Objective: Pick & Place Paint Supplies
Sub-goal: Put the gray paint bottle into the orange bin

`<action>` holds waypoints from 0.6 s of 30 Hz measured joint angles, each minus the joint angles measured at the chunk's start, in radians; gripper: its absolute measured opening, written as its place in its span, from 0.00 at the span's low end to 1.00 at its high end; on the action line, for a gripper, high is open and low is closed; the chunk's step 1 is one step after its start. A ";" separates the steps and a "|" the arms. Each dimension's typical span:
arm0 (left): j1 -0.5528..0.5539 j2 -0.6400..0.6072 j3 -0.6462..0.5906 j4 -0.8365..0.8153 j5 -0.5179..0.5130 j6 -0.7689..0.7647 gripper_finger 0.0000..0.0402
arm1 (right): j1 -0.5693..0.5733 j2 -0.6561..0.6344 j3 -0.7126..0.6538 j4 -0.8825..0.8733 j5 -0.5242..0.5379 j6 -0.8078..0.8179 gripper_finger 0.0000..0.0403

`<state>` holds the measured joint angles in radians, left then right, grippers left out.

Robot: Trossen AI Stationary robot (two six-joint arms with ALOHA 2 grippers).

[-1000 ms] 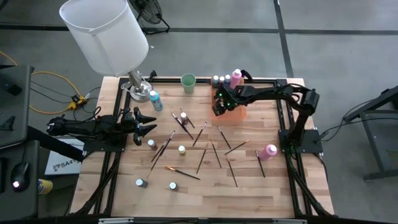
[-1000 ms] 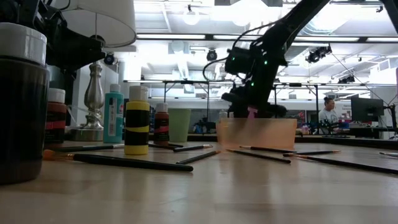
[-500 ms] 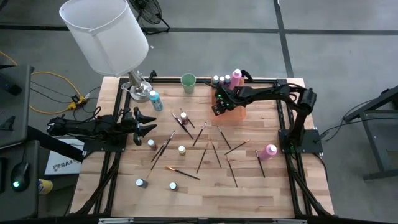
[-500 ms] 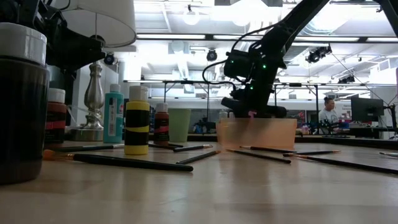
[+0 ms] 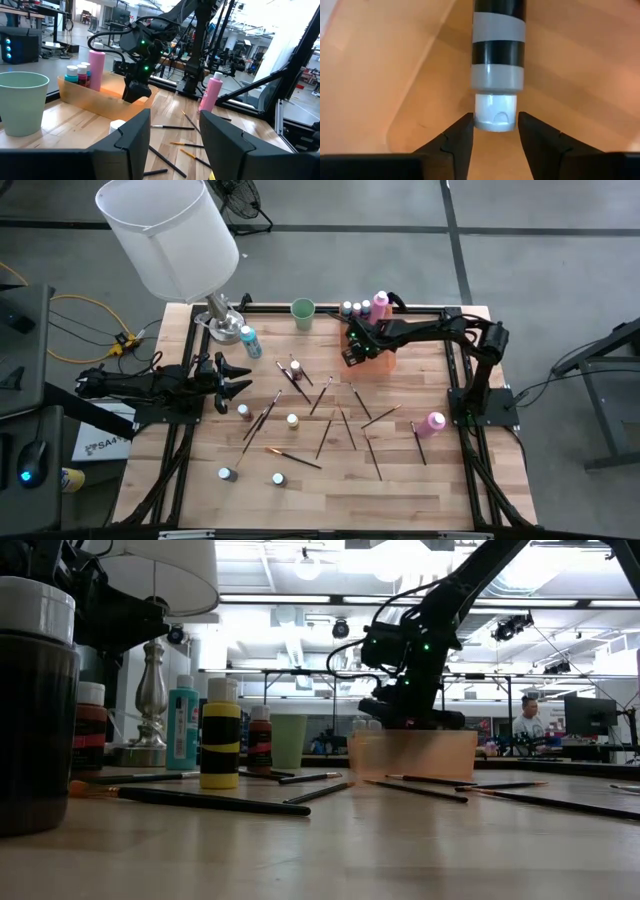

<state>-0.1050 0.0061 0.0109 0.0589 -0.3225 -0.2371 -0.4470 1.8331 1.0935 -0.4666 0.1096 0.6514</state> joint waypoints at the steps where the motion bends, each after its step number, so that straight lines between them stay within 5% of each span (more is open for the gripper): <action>1: 0.000 0.000 0.000 0.000 0.000 0.000 0.42 | 0.000 -0.005 -0.001 -0.001 -0.010 0.000 0.34; 6: 0.000 0.000 0.000 0.000 0.000 0.000 0.42 | 0.000 -0.064 -0.001 -0.007 -0.036 0.000 0.26; 18: 0.000 0.000 0.000 0.000 0.000 0.000 0.42 | -0.017 -0.145 0.152 -0.198 0.033 -0.076 0.28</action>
<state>-0.1049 0.0061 0.0109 0.0592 -0.3225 -0.2371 -0.4643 1.6882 1.2456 -0.6650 0.1425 0.5751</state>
